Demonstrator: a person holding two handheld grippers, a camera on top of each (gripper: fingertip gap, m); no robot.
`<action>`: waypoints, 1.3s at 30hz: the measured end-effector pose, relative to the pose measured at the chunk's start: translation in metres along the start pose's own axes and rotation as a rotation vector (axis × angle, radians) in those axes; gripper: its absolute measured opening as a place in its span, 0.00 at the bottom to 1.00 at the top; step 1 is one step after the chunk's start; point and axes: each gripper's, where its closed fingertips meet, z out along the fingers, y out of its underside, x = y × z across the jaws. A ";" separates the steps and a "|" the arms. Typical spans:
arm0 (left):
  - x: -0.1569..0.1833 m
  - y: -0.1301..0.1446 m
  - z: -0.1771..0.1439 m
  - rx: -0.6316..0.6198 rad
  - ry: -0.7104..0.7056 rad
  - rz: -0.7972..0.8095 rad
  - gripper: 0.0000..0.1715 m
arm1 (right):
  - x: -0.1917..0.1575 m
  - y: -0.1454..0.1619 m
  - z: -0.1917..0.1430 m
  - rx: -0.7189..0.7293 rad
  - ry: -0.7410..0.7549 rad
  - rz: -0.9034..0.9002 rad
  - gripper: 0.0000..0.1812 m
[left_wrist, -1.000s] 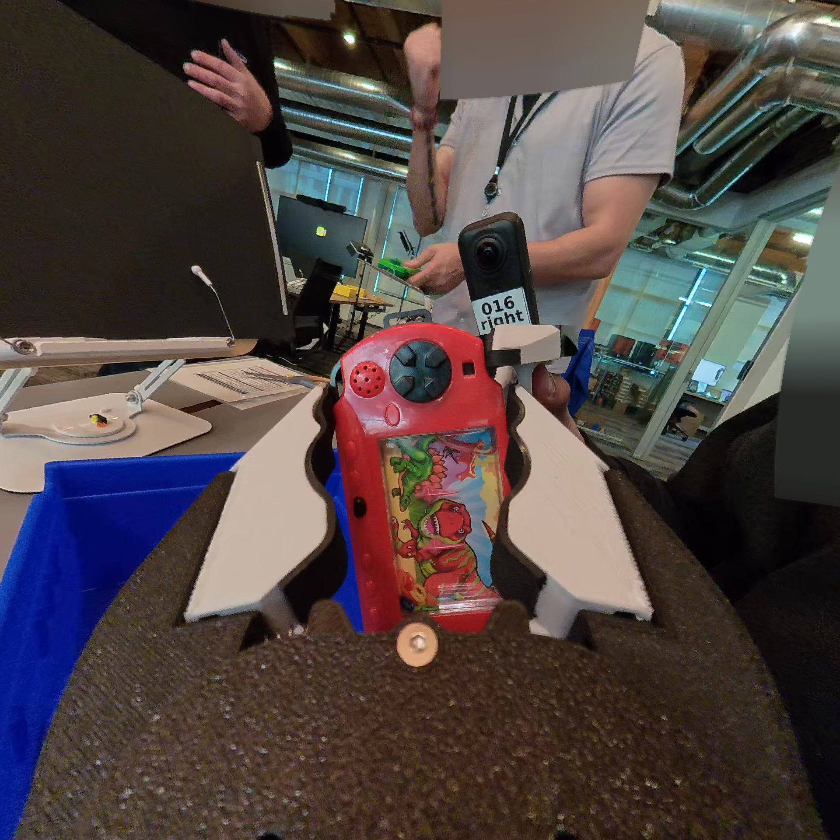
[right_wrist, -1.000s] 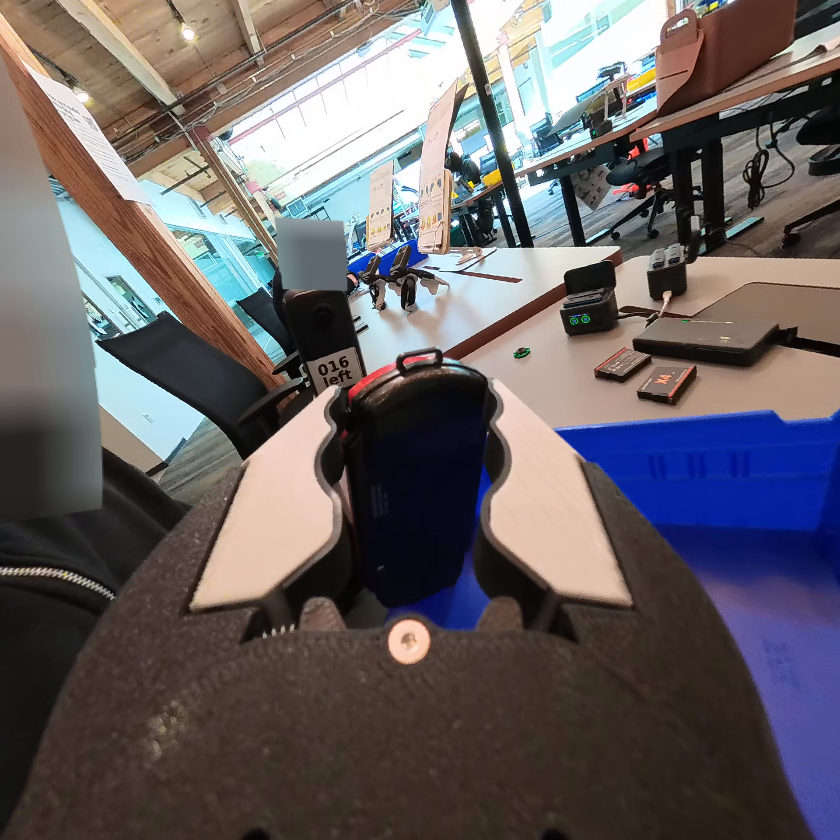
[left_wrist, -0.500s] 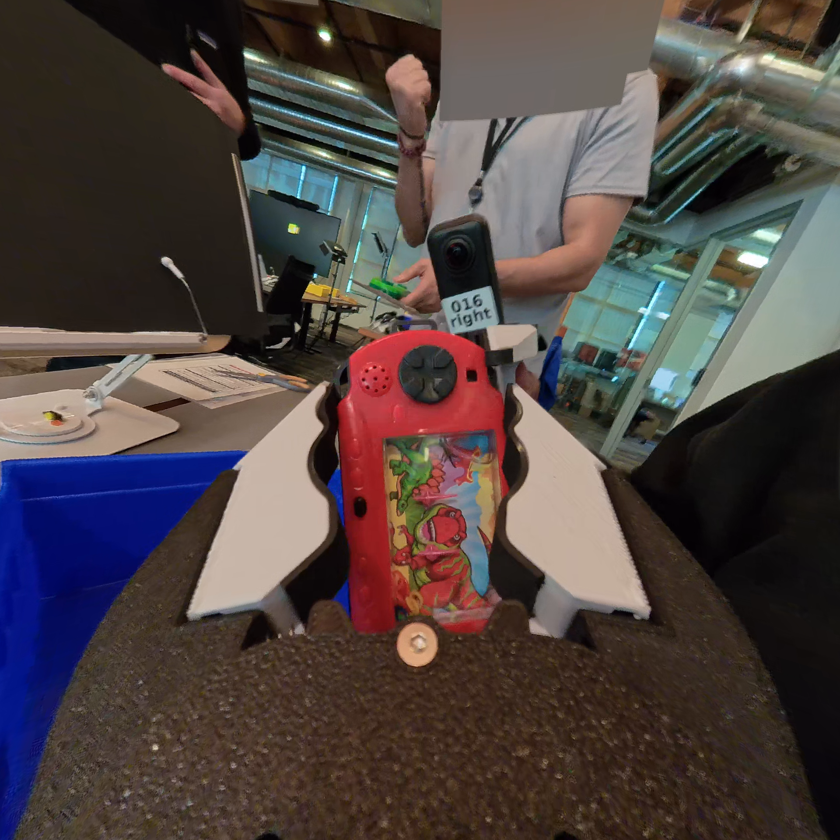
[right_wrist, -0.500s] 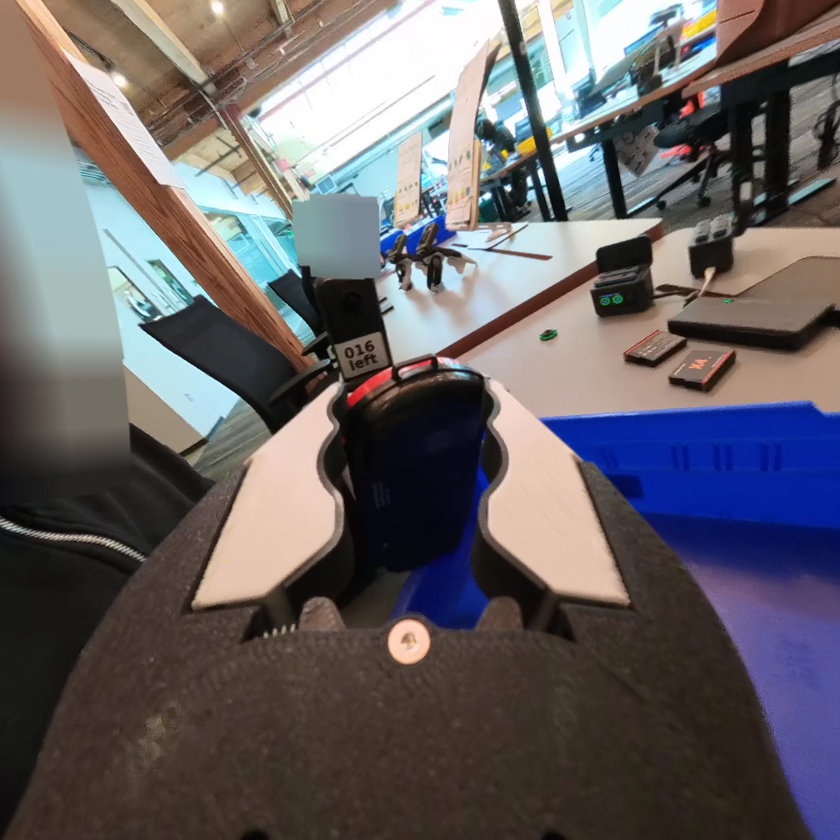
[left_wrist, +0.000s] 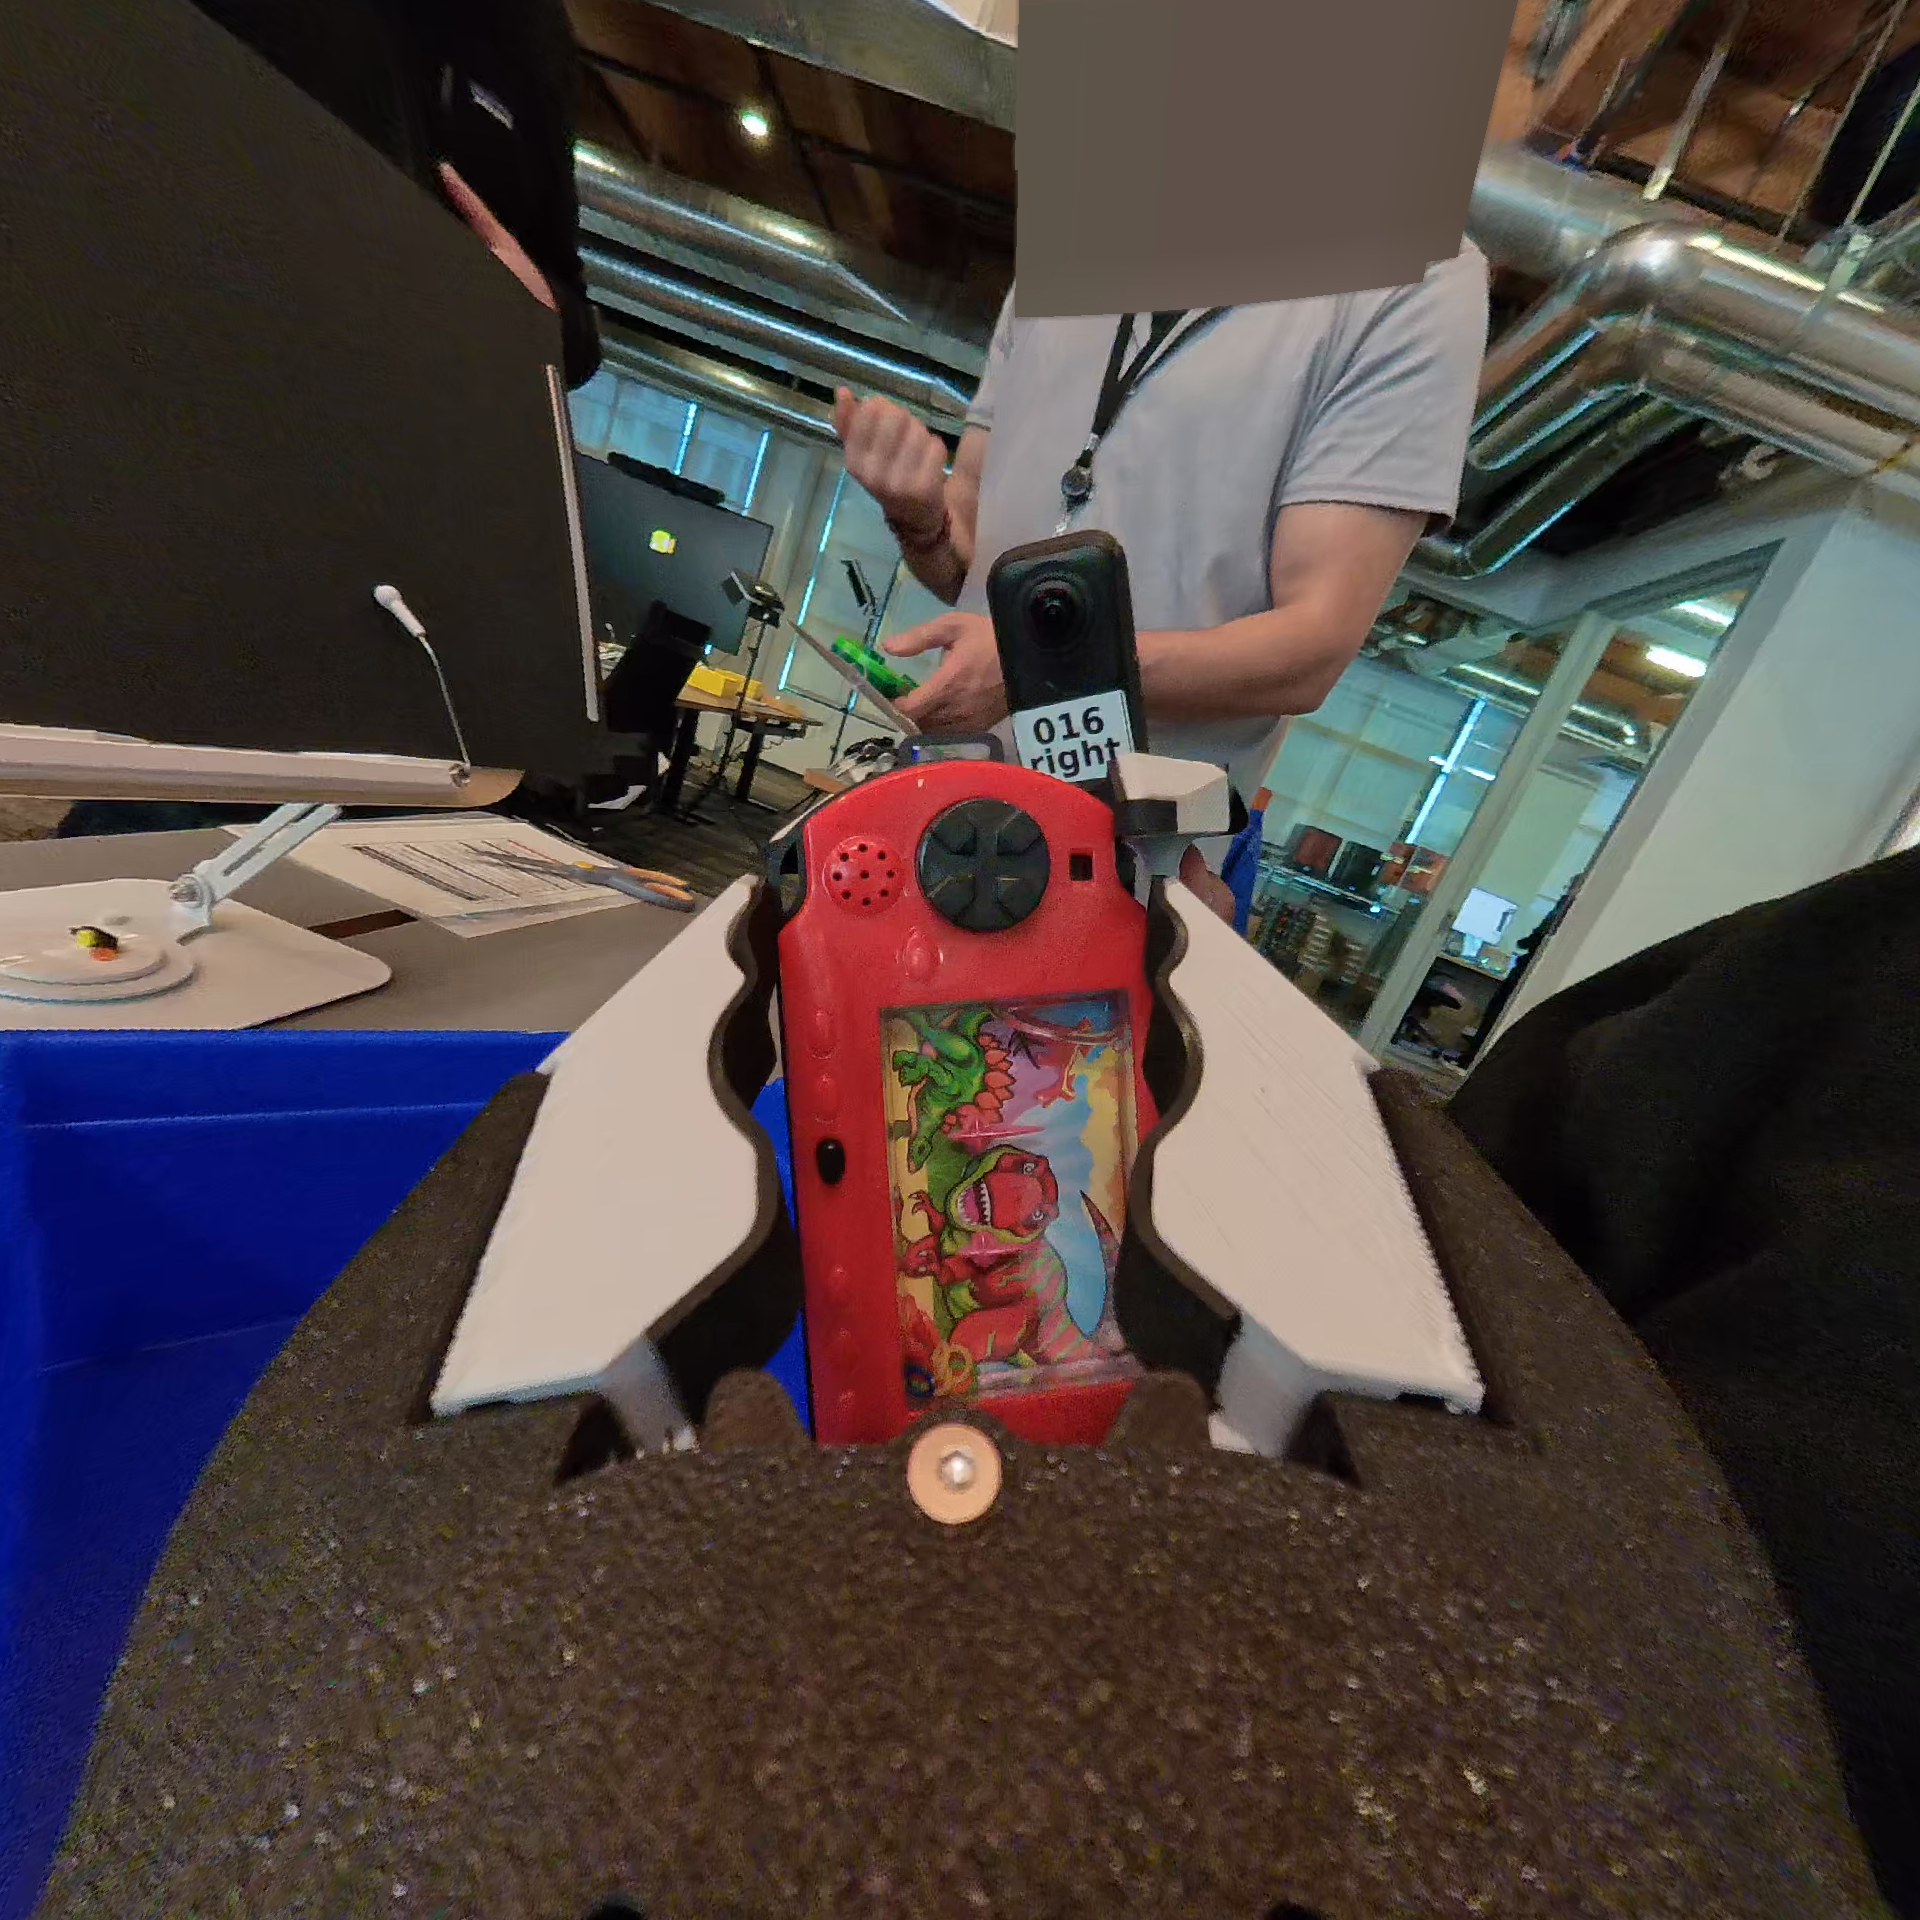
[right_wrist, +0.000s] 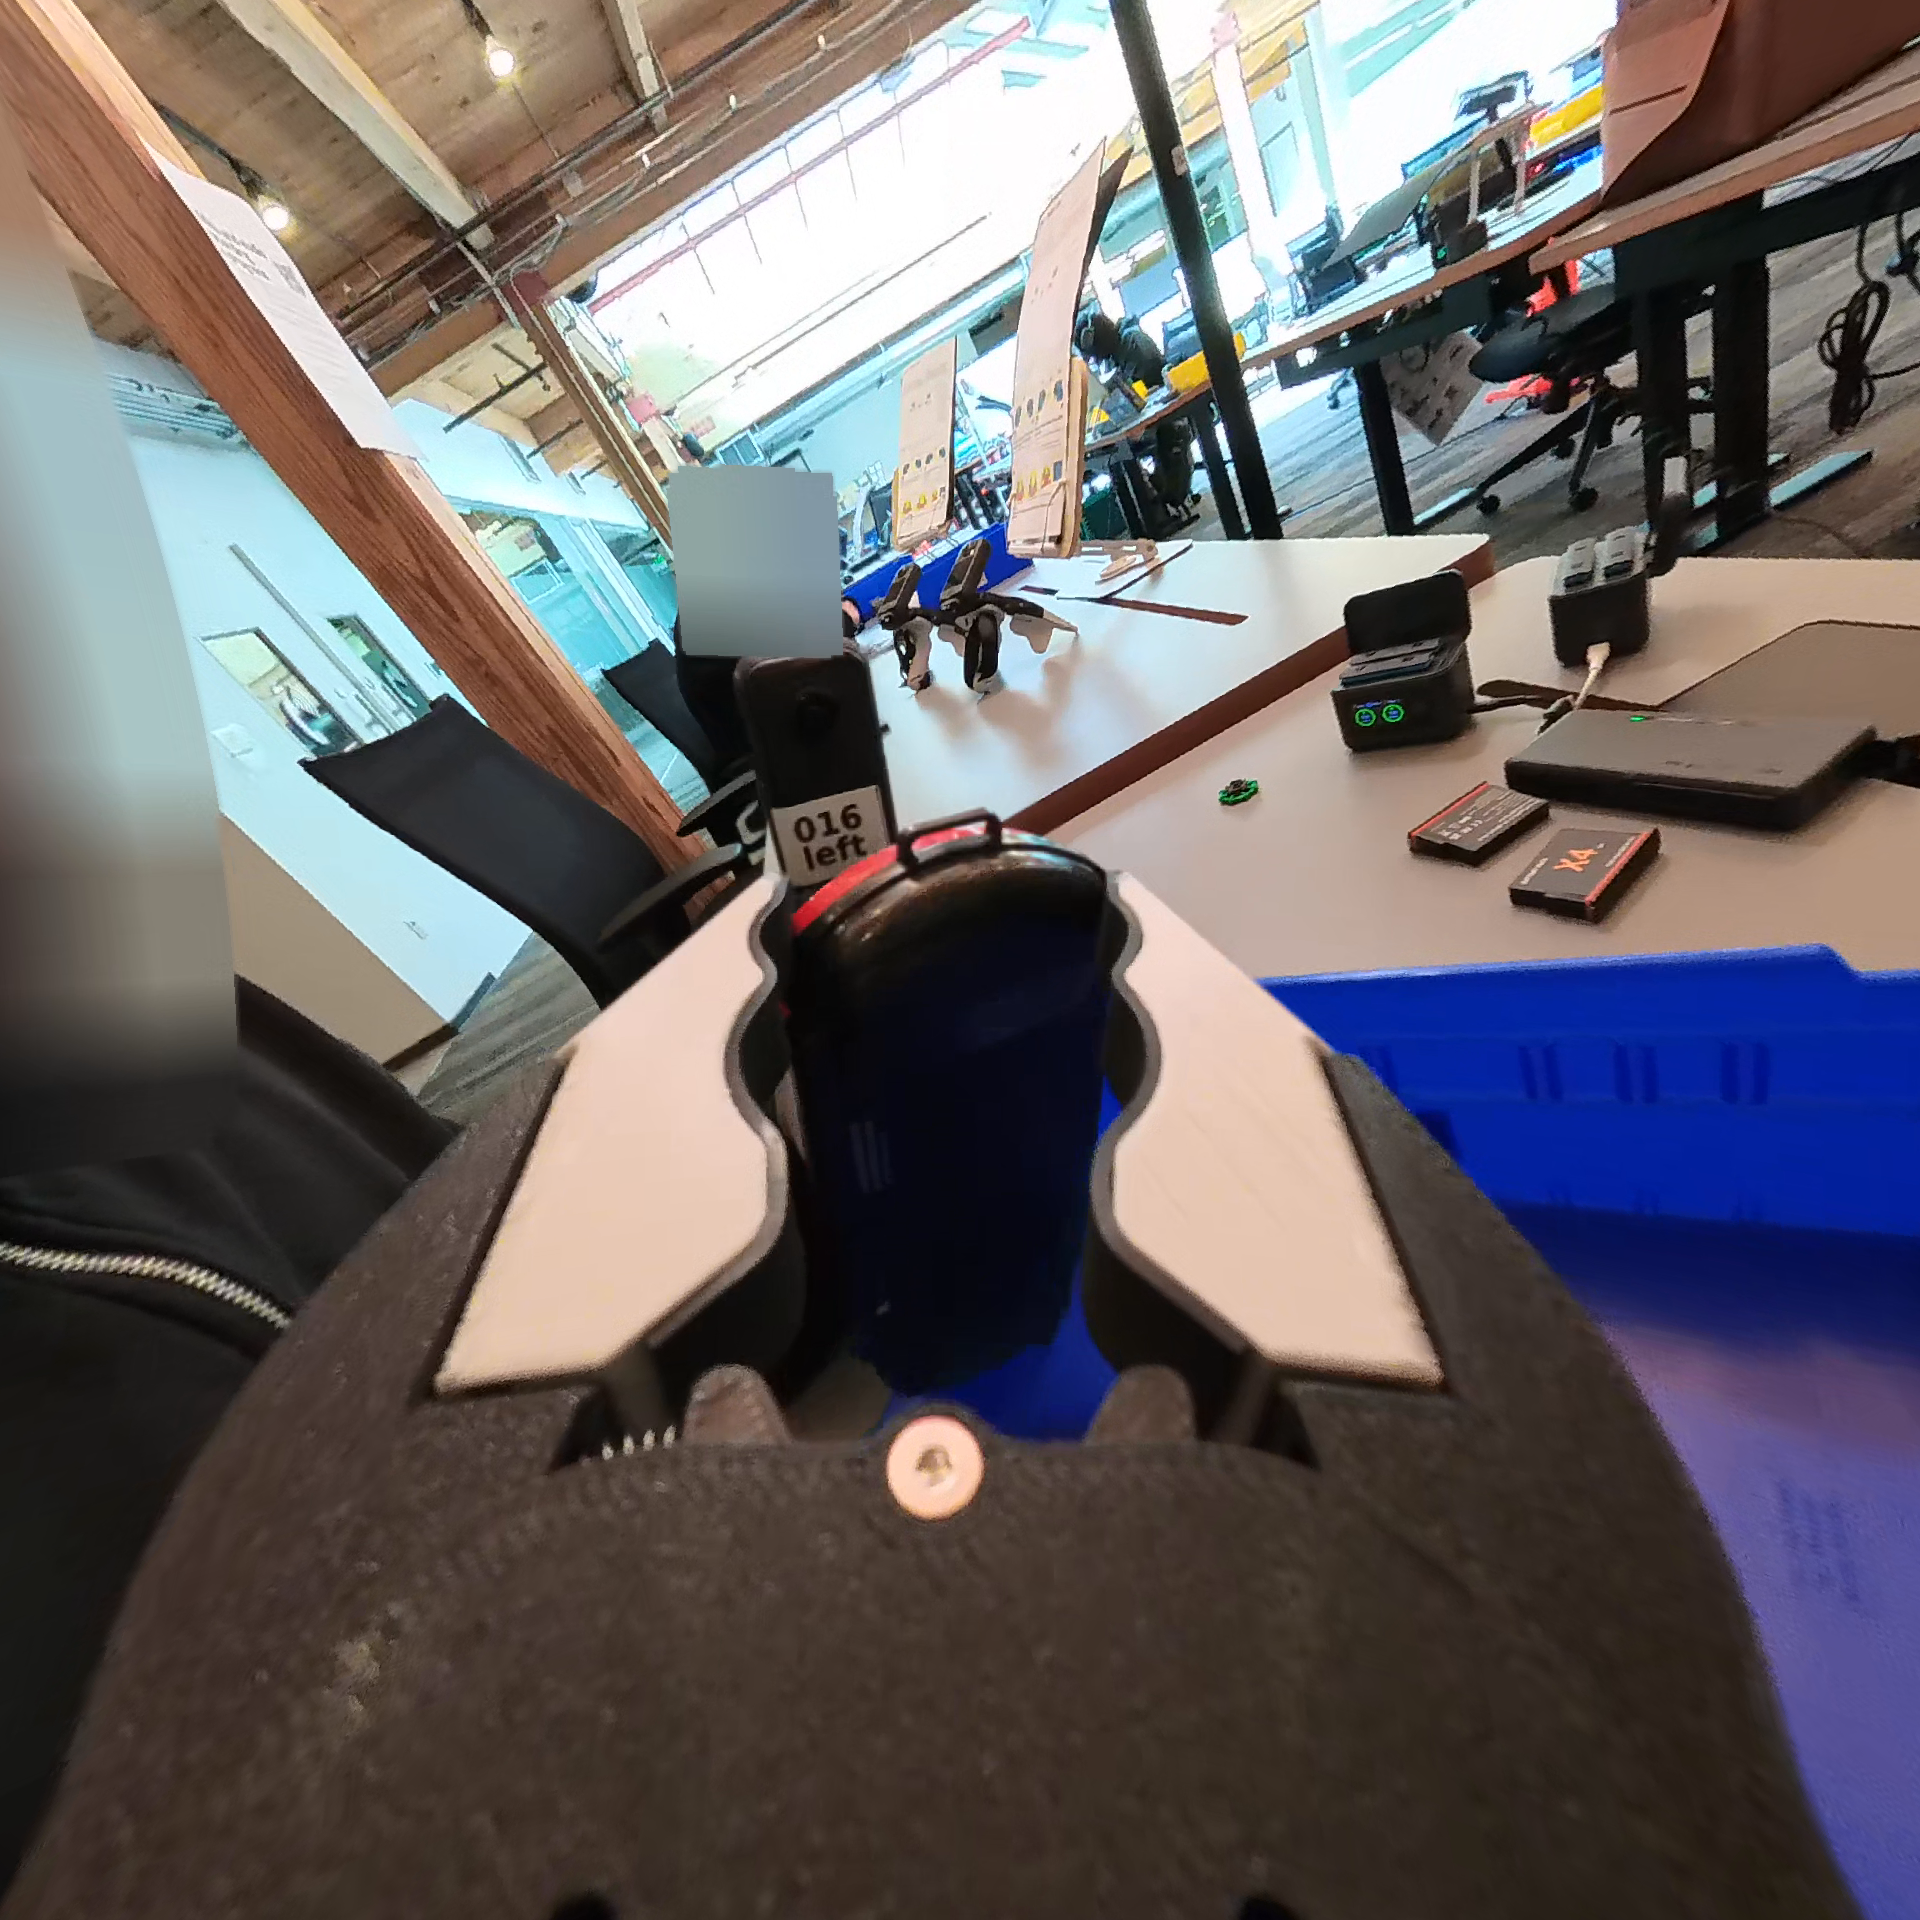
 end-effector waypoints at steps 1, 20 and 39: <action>-0.001 0.001 0.000 -0.006 -0.009 0.007 0.41 | 0.001 0.000 0.001 0.007 0.004 -0.004 0.33; -0.032 0.038 0.003 -0.254 -0.239 0.225 0.41 | 0.017 -0.004 -0.032 0.036 0.311 -0.251 0.32; -0.063 0.047 -0.006 -0.301 -0.393 0.198 0.41 | 0.030 0.079 -0.046 -0.245 0.405 -0.233 0.27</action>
